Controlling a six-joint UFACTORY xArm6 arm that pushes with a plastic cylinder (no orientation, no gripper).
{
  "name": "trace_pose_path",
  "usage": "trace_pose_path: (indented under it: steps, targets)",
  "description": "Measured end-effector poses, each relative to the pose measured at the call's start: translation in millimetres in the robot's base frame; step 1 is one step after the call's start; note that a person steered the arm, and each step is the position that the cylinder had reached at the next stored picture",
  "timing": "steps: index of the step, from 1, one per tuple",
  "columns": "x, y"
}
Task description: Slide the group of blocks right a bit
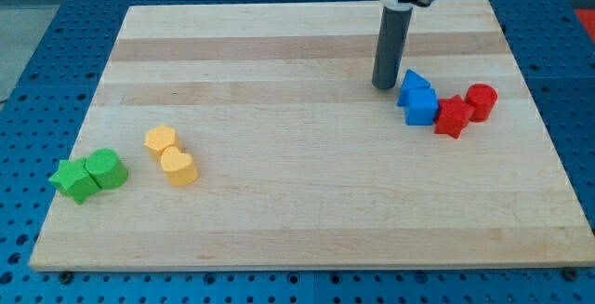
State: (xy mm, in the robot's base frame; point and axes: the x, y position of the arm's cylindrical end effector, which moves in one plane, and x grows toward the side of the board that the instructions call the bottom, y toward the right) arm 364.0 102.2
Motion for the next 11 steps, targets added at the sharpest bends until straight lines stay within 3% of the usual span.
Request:
trace_pose_path:
  steps: [1, 2, 4, 5, 6, 7, 9, 11]
  targets:
    - [-31.4, 0.1]
    - [-29.8, 50.7]
    - [1.3, 186.9]
    - [42.5, 204.1]
    - [80.0, 182.8]
    - [77.5, 132.8]
    - [63.9, 116.7]
    - [55.3, 32.9]
